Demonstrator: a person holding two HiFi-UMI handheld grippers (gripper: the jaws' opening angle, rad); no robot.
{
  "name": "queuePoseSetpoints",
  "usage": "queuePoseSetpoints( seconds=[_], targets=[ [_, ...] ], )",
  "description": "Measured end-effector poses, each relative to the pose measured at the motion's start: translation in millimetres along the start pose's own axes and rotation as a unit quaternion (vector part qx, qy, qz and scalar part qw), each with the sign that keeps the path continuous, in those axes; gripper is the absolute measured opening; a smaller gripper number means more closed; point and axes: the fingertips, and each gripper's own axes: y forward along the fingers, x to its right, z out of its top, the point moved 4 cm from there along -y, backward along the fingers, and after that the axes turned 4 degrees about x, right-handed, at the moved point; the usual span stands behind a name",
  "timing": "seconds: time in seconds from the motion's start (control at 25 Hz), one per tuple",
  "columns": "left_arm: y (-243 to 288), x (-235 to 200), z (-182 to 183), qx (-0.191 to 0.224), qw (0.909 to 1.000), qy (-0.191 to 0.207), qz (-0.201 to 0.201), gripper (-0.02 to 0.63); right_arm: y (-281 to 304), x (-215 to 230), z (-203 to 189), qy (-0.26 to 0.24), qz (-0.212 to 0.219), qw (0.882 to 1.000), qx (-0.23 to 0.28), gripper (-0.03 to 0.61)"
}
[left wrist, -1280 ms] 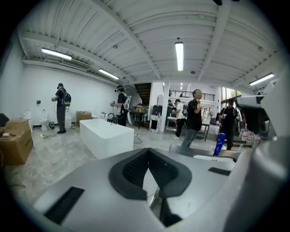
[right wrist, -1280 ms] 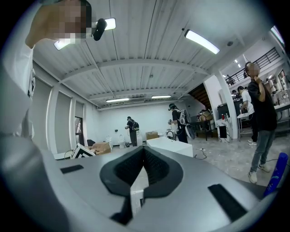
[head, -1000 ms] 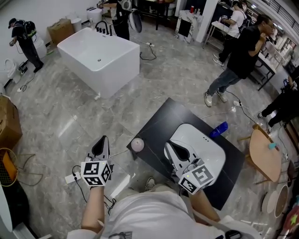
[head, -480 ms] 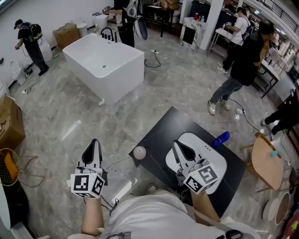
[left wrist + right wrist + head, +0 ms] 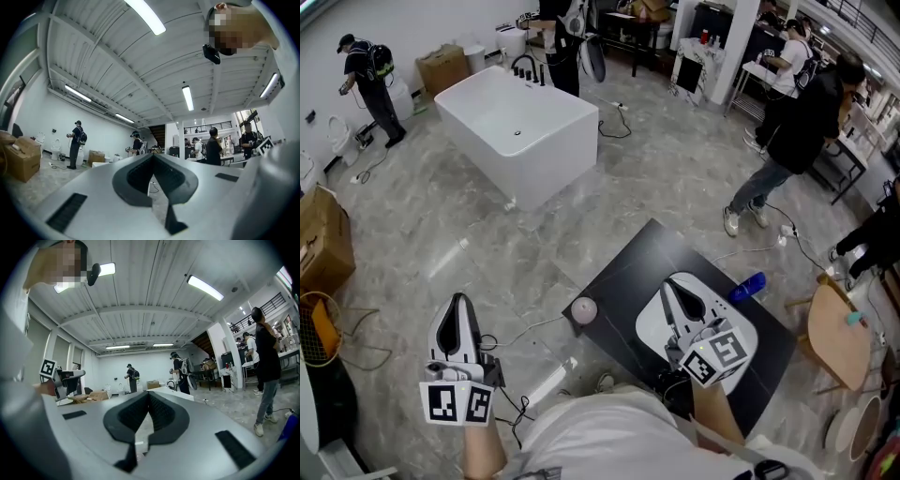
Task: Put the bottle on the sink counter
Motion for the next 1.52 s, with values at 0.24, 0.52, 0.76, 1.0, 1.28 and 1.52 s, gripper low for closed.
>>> queuePoseSetpoints(
  seconds=[0.24, 0.52, 0.76, 1.0, 1.28, 1.52],
  targets=[
    [-13.4, -8.7, 4.5, 0.000, 0.9999, 0.000, 0.013, 0.014, -2.5, -0.7, 2.2, -0.006, -0.003, 1.000, -0.002, 0.011],
    [-9.2, -12.4, 4.0, 0.002, 0.9999, -0.004, 0.015, 0.014, -2.9, -5.9, 0.8, -0.008, -0.007, 1.000, -0.011, 0.011],
    [-5.3, -10.5, 1.3, 0.001, 0.9999, -0.014, 0.004, 0.014, -3.8, -12.3, 2.7, -0.012, -0.008, 1.000, -0.011, 0.011],
    [-4.3, -8.8, -4.5, 0.001, 0.9999, -0.017, -0.004, 0.014, -6.4, -18.3, -2.2, -0.014, -0.009, 1.000, -0.010, 0.011],
    [-3.4, -16.3, -4.2, -0.008, 0.9996, -0.023, -0.013, 0.014, -4.5, -28.9, 2.1, -0.018, -0.016, 1.000, -0.008, 0.011],
    [1.3, -18.7, -10.2, -0.010, 0.9993, -0.030, -0.022, 0.014, -8.2, -34.3, -2.1, -0.020, -0.024, 0.999, -0.009, 0.011]
  ],
)
